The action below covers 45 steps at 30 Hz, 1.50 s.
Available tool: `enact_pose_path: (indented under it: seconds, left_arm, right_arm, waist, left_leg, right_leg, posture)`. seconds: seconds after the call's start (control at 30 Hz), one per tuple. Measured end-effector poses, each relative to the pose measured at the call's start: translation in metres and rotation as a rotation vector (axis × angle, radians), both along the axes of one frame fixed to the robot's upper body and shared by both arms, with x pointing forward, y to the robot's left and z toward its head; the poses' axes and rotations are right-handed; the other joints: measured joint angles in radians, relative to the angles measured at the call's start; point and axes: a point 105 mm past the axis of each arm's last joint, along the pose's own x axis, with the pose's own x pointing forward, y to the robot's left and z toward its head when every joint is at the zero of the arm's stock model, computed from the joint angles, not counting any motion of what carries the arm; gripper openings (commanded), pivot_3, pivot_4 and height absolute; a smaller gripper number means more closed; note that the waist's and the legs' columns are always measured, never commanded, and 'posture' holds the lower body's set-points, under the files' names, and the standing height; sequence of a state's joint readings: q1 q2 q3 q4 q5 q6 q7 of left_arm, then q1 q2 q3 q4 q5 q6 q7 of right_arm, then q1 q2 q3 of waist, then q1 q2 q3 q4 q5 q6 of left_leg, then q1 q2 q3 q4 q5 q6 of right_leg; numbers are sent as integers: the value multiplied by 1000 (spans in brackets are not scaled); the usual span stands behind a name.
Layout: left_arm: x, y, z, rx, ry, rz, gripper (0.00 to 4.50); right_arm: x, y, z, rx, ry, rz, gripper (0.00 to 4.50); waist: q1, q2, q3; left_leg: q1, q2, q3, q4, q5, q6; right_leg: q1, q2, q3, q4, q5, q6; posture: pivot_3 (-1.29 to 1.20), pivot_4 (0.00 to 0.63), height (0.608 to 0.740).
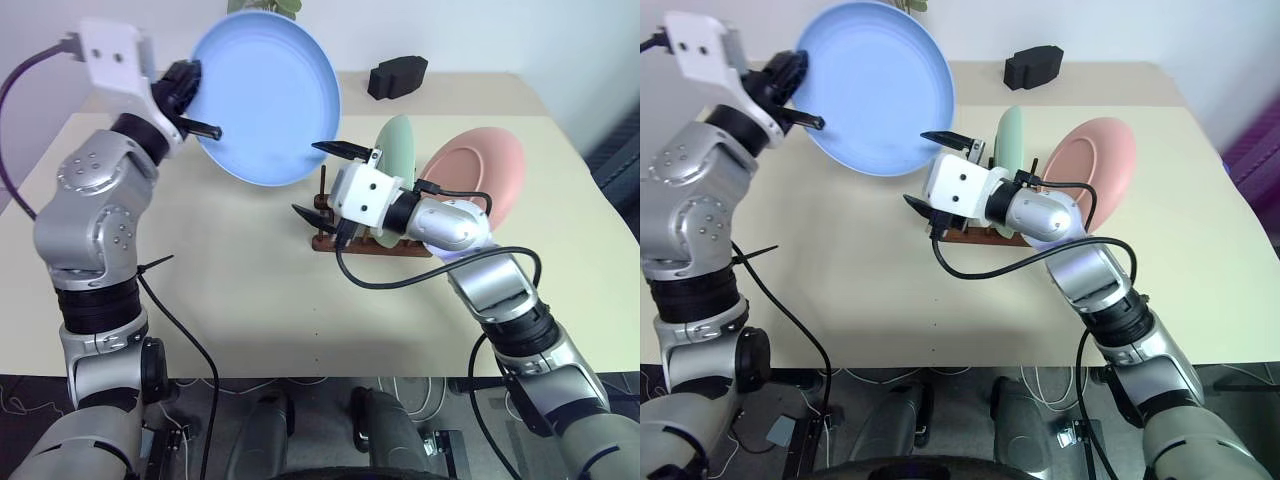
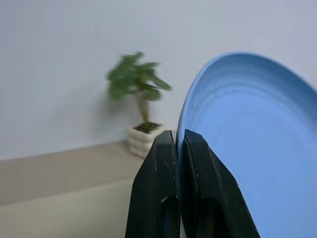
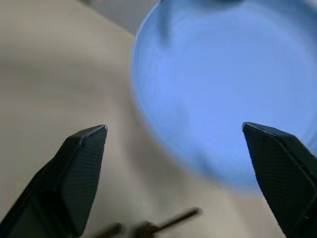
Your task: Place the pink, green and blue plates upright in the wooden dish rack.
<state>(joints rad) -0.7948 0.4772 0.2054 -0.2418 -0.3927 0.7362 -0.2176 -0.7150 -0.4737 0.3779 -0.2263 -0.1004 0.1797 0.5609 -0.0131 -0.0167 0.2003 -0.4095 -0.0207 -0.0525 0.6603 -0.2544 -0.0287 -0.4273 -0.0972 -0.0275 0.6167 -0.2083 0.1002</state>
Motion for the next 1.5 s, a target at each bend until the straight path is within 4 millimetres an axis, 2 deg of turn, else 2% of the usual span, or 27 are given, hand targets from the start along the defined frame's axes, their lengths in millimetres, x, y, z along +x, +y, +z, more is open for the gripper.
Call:
enact_pose_path:
  seconds: [0.2, 0.4, 0.43, 0.5, 0.73, 0.9, 1.0, 1.13, 1.23, 1.3, 1.37, 1.5]
  left_arm:
    - [-1, -12, 7, 14, 11, -8, 94]
    - [-4, -18, 5, 8, 36, -29, 94]
    - [-6, -21, 7, 6, 34, -43, 0]
    - [-8, -23, 11, 7, 24, -51, 0]
    - [-10, -22, 13, -16, 30, -67, 0]
    - [-10, -19, 13, -26, 37, -64, 0]
    - [-10, -19, 13, -45, 36, -76, 955]
    - [-12, -18, 18, -132, 11, -105, 2928]
    - [-17, -5, 42, -276, -91, -113, 4452]
    - [-21, 14, 62, -372, -174, -70, 4483]
    - [-23, 34, 67, -387, -213, -7, 4483]
    - [-15, 65, 45, -314, -160, 112, 4483]
  right_arm:
    - [1, 8, 8, -40, -155, -6, 4500]
    - [6, 15, -5, -100, -170, -5, 4500]
    - [8, 15, -7, -105, -169, -9, 4079]
    - [9, 15, -9, -109, -165, -10, 3645]
    - [10, 15, -12, -143, -188, -8, 31]
    - [9, 17, -12, -155, -209, -2, 31]
    - [8, 19, -11, -152, -214, 2, 0]
    - [9, 18, -14, -160, -214, -6, 0]
    - [10, 18, -14, -164, -218, -9, 0]
    - [9, 19, -14, -160, -220, -3, 0]
    - [8, 21, -12, -149, -222, 6, 0]
    - [4, 26, -1, -39, -193, 34, 0]
  waist:
    - [-3, 0, 0]
    - [-1, 0, 0]
    - [0, 0, 0]
    - [0, 0, 0]
    - [-2, 0, 0]
    - [-1, 0, 0]
    - [0, 0, 0]
    - [-1, 0, 0]
    - [-1, 0, 0]
    - [-4, 0, 0]
    - [-7, 0, 0]
    - [-5, 0, 0]
  left_leg:
    - [0, 0, 0, 0, 0, 0]
    - [0, 0, 0, 0, 0, 0]
    - [0, 0, -1, 0, 0, 0]
    - [0, 0, 0, 0, 0, 0]
    - [0, 0, -1, 0, 0, -1]
    - [0, 0, -1, 0, 1, -1]
    - [0, 0, -1, 0, 1, -1]
    - [0, 0, -1, 0, 1, -1]
    - [0, 0, -1, 0, 1, -2]
    - [1, 0, -1, 0, 1, -2]
    - [1, 0, -1, 0, 1, -2]
    - [2, 0, -1, 0, 1, -2]
  right_leg:
    - [-1, 0, 0, 1, 0, 0]
    - [0, 0, 0, 1, 0, 0]
    - [0, 0, 0, 1, 0, 0]
    - [0, 0, 0, 1, 0, 0]
    - [0, 0, 0, 1, 0, 0]
    - [0, 0, 0, 1, 0, 0]
    - [0, 0, 0, 1, 0, 0]
    - [0, 0, 0, 1, 0, 0]
    - [0, 0, 0, 2, 0, 0]
    - [0, 0, 0, 2, 0, 0]
    - [0, 1, 0, 3, 0, 0]
    - [0, 1, 0, 3, 0, 0]
  posture:
    - [0, 150, 740]
    - [0, 150, 740]
    - [0, 150, 740]
    - [0, 150, 740]
    - [0, 150, 740]
    - [0, 150, 740]
    - [0, 150, 740]
    - [0, 150, 740]
    - [0, 150, 740]
    - [0, 150, 740]
    - [0, 150, 740]
    - [0, 150, 740]
